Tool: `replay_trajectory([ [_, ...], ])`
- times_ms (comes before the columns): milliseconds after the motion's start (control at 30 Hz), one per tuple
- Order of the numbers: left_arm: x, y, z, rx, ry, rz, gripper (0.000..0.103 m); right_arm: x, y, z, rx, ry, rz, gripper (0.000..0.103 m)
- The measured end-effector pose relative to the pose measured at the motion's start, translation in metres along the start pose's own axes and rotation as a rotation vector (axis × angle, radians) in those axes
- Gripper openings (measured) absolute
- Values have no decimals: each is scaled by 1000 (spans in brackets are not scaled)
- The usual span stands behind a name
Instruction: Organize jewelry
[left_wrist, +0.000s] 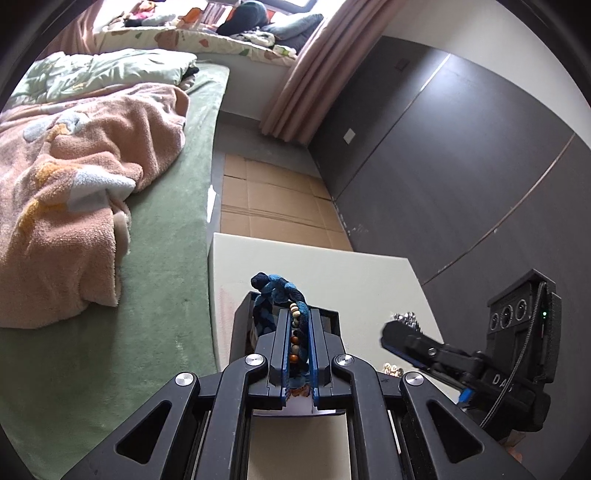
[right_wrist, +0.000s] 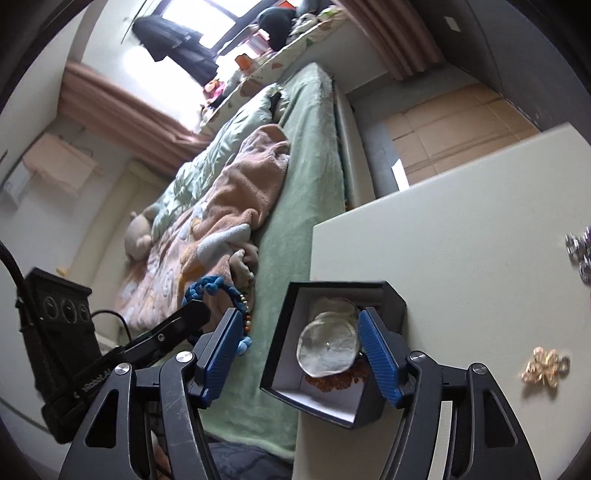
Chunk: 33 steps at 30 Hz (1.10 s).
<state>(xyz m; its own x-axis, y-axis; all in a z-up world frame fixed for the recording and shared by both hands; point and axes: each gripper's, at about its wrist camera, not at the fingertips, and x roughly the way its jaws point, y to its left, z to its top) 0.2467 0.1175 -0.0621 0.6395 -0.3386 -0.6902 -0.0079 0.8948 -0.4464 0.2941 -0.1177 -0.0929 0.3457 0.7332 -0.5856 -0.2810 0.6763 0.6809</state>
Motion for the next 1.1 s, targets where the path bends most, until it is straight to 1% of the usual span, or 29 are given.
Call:
replay_trajectory([
  [67,2,-6,-1,21,11,1,8,-13,-11,-6,32,-42,4,66],
  [200,10,-17,-1,40,31,3,8,-36,-26,-8,50,-93,-46,66],
  [267,15,-21,1,44,37,28,9,-48,-31,-8,54,-119,-54,66],
  [300,18,-23,2,50,47,53,10,-53,-33,-9,56,-129,-55,66],
  [333,25,-24,3,56,73,87,13,-58,-36,-9,57,-138,-56,66],
  [400,35,-22,2,44,117,105,28,-64,-41,-9,62,-150,-54,66],
  [433,38,-21,1,28,134,102,43,-67,-44,-9,65,-154,-51,66],
  [467,38,-20,0,15,133,101,53,-69,-47,-10,70,-158,-51,66],
  [533,36,-24,-2,21,115,116,59,-73,-54,-11,80,-163,-50,66],
  [600,34,-30,-3,39,113,119,60,-79,-62,-14,86,-169,-47,66],
  [667,36,-39,-4,55,127,114,60,-87,-71,-15,91,-182,-49,66],
  [867,44,-73,-6,104,131,108,60,-116,-103,-12,119,-239,-58,66],
  [1000,56,-93,-11,119,149,98,60,-134,-134,-13,187,-284,-73,66],
  [1100,70,-113,-18,159,172,96,60,-137,-156,-15,231,-282,-70,66],
])
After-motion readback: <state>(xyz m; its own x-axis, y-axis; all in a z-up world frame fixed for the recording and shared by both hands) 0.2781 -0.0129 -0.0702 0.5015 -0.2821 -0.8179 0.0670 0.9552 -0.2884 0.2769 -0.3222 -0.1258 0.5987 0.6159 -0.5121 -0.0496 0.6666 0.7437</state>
